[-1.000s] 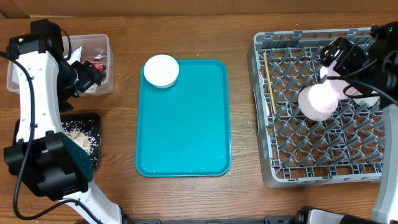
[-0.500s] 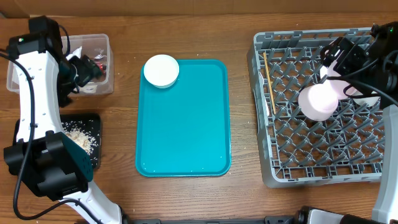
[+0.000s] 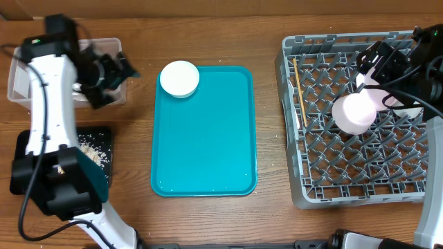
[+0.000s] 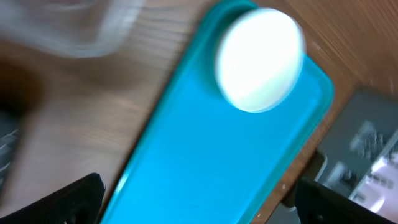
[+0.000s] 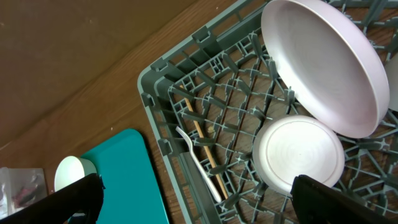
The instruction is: Sort waste into correct bins and load items into the dishwasher rack
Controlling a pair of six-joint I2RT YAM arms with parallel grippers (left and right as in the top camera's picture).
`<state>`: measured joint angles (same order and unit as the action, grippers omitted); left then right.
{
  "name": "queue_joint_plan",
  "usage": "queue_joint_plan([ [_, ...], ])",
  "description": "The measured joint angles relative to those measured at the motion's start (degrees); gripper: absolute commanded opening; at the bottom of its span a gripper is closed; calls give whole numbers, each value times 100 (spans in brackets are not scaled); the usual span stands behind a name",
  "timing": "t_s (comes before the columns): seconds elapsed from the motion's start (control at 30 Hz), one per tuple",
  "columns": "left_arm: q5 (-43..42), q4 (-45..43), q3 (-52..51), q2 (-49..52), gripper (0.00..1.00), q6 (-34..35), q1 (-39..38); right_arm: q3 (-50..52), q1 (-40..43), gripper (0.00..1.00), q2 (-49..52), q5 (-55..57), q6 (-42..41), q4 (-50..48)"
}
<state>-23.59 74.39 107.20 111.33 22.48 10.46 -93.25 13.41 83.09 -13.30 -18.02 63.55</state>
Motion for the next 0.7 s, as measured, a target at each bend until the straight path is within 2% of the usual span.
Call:
queue_joint_plan([
  [0.03,-37,-63,0,0,98,-52,-160,0,0,100,0,-2,2,-7],
  [0.07,13,-232,0,0,84,-103,-398,0,0,100,0,2,2,-2],
  [0.1,66,-420,0,0,77,-160,-645,0,0,100,0,0,2,0],
  [0.23,859,-1375,0,0,73,-302,-1700,-2,0,100,0,0,2,7],
  [0.3,1517,-1794,0,7,57,-326,-2175,-2,0,100,0,0,0,4],
  [0.4,2369,-2223,0,85,48,-380,-2723,-2,0,100,0,0,0,4],
  [0.47,2708,-2426,2,229,52,-389,-2918,-2,0,100,0,0,2,7],
  [0.5,2833,-2503,4,332,60,-387,-2970,-2,0,100,0,0,0,4],
  [0.53,2933,-2564,4,457,64,-396,-3001,-2,0,100,0,0,0,4],
  [0.7,3075,-2575,4,1143,69,-428,-2986,-2,0,100,0,0,0,4],
])
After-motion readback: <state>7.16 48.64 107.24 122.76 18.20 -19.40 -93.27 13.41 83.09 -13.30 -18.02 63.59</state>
